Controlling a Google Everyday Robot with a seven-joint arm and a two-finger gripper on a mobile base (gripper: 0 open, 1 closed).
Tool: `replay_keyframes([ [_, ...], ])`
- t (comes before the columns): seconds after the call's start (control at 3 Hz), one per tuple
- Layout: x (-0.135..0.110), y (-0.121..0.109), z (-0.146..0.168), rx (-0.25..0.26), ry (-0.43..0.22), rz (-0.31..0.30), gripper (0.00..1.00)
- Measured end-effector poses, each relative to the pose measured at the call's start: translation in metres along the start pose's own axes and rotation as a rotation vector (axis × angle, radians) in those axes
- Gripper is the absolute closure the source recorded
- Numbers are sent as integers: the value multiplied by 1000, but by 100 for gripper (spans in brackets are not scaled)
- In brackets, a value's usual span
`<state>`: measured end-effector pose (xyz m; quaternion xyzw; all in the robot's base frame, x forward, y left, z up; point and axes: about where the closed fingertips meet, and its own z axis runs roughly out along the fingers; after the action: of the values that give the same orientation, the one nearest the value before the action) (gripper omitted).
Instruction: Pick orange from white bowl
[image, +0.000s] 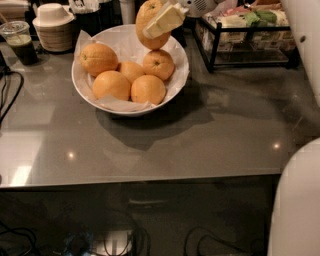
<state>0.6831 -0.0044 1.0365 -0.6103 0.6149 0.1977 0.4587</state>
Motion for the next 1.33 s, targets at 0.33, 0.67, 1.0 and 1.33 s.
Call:
replay_keyframes([
  [0.33, -20, 16, -30, 29, -106, -22, 100],
  [0.67, -36, 37, -46, 29, -204, -52, 100],
  [1.0, -34, 46, -47, 27, -268, -43, 100],
  [1.33, -29, 46, -43, 20, -286, -23, 100],
])
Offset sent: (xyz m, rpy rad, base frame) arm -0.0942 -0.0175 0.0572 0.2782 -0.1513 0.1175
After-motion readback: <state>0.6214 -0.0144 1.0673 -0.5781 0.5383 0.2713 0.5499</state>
